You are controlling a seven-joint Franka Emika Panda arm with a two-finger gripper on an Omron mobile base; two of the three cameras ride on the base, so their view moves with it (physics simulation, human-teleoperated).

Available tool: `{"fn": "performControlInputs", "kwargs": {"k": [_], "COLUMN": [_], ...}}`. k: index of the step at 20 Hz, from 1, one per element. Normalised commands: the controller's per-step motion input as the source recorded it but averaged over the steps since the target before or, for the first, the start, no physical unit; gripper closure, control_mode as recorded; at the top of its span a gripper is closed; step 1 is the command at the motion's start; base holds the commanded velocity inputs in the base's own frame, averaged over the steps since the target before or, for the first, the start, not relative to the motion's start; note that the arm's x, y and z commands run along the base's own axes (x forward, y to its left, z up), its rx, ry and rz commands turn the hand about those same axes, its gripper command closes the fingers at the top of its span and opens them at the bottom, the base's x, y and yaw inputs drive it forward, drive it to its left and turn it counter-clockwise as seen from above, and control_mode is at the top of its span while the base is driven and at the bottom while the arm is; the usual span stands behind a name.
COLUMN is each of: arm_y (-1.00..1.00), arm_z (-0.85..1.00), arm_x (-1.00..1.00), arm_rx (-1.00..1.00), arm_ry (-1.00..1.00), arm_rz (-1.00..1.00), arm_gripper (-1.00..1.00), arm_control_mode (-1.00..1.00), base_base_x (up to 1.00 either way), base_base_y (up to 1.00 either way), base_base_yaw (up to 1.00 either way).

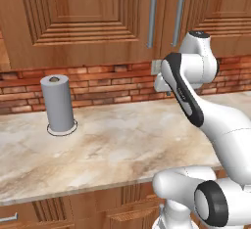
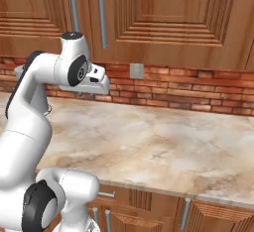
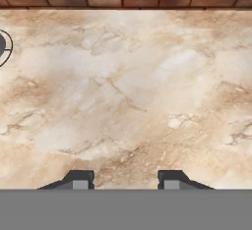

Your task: Navigate to the coffee machine.

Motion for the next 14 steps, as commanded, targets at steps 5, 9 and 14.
{"fn": "performControlInputs", "kwargs": {"k": [5, 9, 14], "arm_y": [0.0, 0.0, 0.0], "arm_z": [0.0, 0.0, 0.0], "arm_x": [0.0, 0.0, 0.0], "arm_rx": [0.0, 0.0, 0.0], "arm_ry": [0.0, 0.0, 0.0], "arm_rz": [0.0, 0.0, 0.0], "arm_gripper": [-1.0, -1.0, -1.0], "arm_control_mode": [1.0, 1.0, 1.0], "base_base_x": [-0.47, -0.79, -0.57], "base_base_y": [0.0, -0.03, -0.03], "base_base_yaw": [0.02, 0.07, 0.18]}}
